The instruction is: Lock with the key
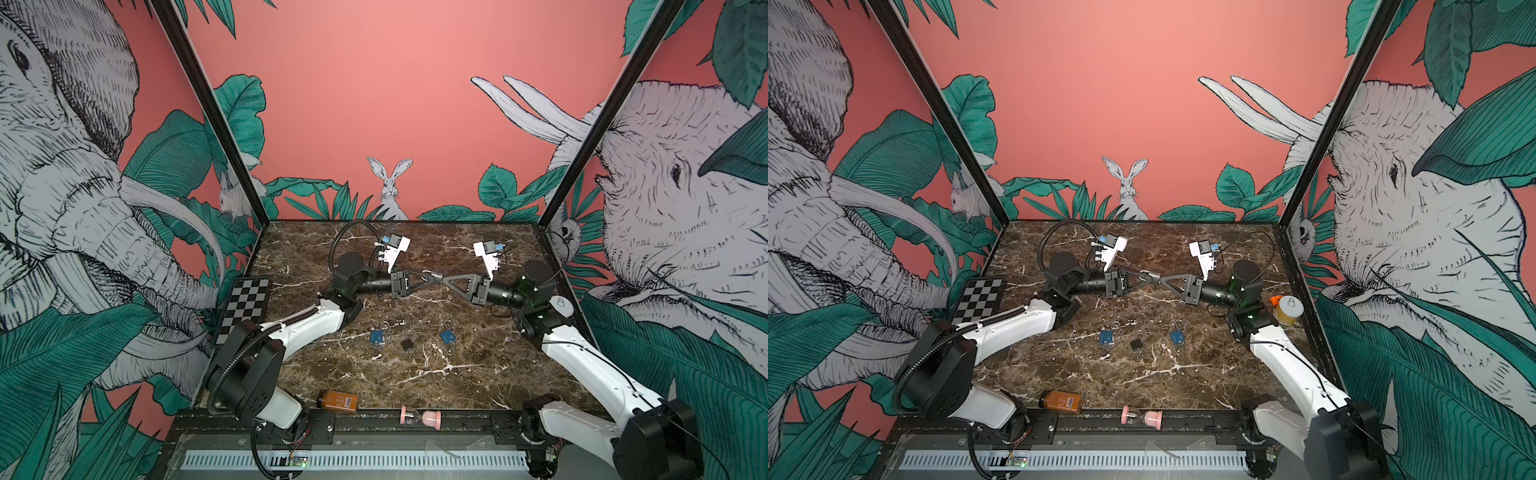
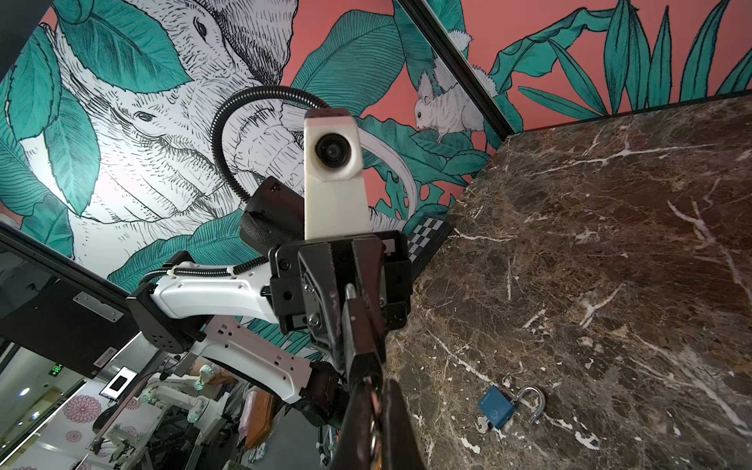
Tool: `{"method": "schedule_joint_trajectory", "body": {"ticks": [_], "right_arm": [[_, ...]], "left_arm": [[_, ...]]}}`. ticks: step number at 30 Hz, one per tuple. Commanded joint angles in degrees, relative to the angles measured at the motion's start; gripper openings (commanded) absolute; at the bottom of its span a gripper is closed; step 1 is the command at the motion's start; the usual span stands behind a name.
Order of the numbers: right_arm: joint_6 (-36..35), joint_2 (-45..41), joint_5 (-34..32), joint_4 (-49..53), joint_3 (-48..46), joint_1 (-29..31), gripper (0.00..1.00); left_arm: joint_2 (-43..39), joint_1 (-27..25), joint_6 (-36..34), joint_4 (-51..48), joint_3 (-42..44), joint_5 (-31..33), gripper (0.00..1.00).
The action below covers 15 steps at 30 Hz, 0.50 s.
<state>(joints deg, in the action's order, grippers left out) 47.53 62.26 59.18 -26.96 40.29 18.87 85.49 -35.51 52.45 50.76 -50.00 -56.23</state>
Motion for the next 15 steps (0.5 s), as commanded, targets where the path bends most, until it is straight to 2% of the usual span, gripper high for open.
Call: {"method": "schedule_joint_trajectory", "body": {"ticks": [1, 8, 10, 12, 15], "right_arm": [[2.1, -1.2, 3.0, -7.9, -0.9, -0.6, 0.00], [3.9, -1.2, 4.9, -10.9, -1.6, -1.7, 0.00], [3.5, -1.8, 4.5, -8.7, -1.9, -2.5, 0.00], [1.1, -2.8, 2.7, -2.7, -2.1, -3.9, 0.00], [-6.9, -4.5, -7.3, 18.7, -0.6, -6.6, 0.00]], "left_arm": [[-2.6, 1.9, 0.1, 3.3, 0.4, -1.5, 0.00], [-3.3, 4.1, 2.4, 5.9, 1.3, -2.2, 0.00], [-3.8, 4.6, 2.0, 4.9, 1.3, -2.4, 0.00], [-4.5, 4.5, -3.0, -4.4, -0.1, -2.2, 0.00], [-2.4, 1.4, -22.6, -35.7, -8.9, 0.2, 0.00]]}}
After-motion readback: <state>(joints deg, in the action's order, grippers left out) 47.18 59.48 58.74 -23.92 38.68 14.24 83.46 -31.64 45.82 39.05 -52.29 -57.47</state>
